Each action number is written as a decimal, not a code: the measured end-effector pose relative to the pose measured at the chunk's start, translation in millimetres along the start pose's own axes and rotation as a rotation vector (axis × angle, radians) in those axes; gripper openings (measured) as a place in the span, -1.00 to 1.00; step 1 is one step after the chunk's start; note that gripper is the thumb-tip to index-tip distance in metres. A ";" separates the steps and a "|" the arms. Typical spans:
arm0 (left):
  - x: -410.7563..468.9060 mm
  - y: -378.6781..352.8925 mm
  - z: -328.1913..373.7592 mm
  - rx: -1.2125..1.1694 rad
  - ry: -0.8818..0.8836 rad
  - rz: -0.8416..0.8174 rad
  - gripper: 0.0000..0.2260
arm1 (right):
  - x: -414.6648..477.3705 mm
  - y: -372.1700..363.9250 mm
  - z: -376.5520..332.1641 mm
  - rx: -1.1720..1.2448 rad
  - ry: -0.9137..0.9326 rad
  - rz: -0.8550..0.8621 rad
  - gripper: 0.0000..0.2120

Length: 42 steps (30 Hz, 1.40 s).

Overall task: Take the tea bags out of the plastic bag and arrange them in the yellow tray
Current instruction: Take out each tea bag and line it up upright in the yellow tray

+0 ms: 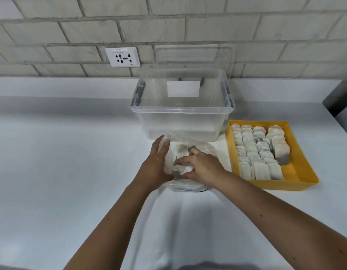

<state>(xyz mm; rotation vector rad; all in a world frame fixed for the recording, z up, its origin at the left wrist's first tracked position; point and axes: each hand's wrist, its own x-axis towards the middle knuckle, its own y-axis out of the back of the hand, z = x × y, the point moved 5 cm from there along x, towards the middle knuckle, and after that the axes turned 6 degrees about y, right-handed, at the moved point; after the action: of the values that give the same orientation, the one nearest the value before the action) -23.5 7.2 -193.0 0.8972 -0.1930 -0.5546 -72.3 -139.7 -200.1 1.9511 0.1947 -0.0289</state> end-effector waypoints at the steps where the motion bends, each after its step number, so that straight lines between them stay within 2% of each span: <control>1: -0.3 -1.6 -0.9 0.024 0.001 0.002 0.00 | -0.5 0.1 0.0 -0.018 -0.004 0.011 -0.58; 4: 1.0 -7.2 -4.8 0.127 0.026 -0.018 -0.03 | -3.1 0.6 -2.2 -0.066 0.002 0.024 -0.58; 7: 1.6 -5.9 -6.5 0.156 0.047 -0.032 -0.09 | -9.0 -0.1 -5.1 -0.032 0.028 0.063 -0.67; 10: -3.6 1.9 -1.9 0.165 0.055 0.036 -0.28 | -13.2 -1.1 -2.7 -0.013 0.029 0.129 -0.76; 12: -7.2 5.9 5.5 0.227 -0.007 0.132 -0.45 | -13.9 -0.4 0.1 0.027 0.014 0.154 -0.78; 15: -8.6 5.3 10.8 0.288 -0.056 0.213 -0.61 | -15.0 4.7 3.1 0.162 0.002 0.227 -0.81; 19: -5.8 5.4 10.3 0.225 -0.029 0.249 -0.79 | -16.5 9.1 3.2 0.335 0.018 0.277 -0.85; 23: -10.2 10.5 10.8 0.154 -0.039 0.315 -0.81 | -18.5 18.8 9.2 0.489 -0.020 0.360 -0.75; 25: -14.2 16.8 11.9 0.032 -0.033 0.359 -0.87 | -16.2 23.9 13.3 0.341 -0.069 0.420 -0.77; 28: -17.7 25.0 15.4 -0.150 0.054 0.393 -0.90 | -5.8 19.4 15.1 0.115 -0.129 0.317 -0.83; 31: -17.1 29.6 18.7 -0.231 0.113 0.440 -0.90 | 3.2 7.1 14.4 0.043 -0.160 0.181 -0.74; 33: -16.7 31.9 20.9 -0.288 0.148 0.439 -0.88 | 6.8 5.1 13.7 0.022 -0.168 0.184 -0.76; 36: -17.5 35.0 22.5 -0.402 0.222 0.399 -0.92 | 7.2 10.9 10.1 -0.005 -0.138 0.220 -0.85; 39: -18.0 37.2 24.4 -0.490 0.256 0.374 -0.94 | -3.1 28.7 4.1 0.045 -0.053 0.232 -0.85; 42: -15.4 36.7 25.3 -0.490 0.251 0.354 -0.94 | -17.1 54.1 -2.9 0.161 0.055 0.165 -0.92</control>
<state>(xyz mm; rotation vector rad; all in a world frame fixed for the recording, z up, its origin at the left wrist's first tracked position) -32.4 16.2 -147.6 0.4327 0.0164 -0.1420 -81.3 -159.0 -147.3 2.1238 0.0689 0.1211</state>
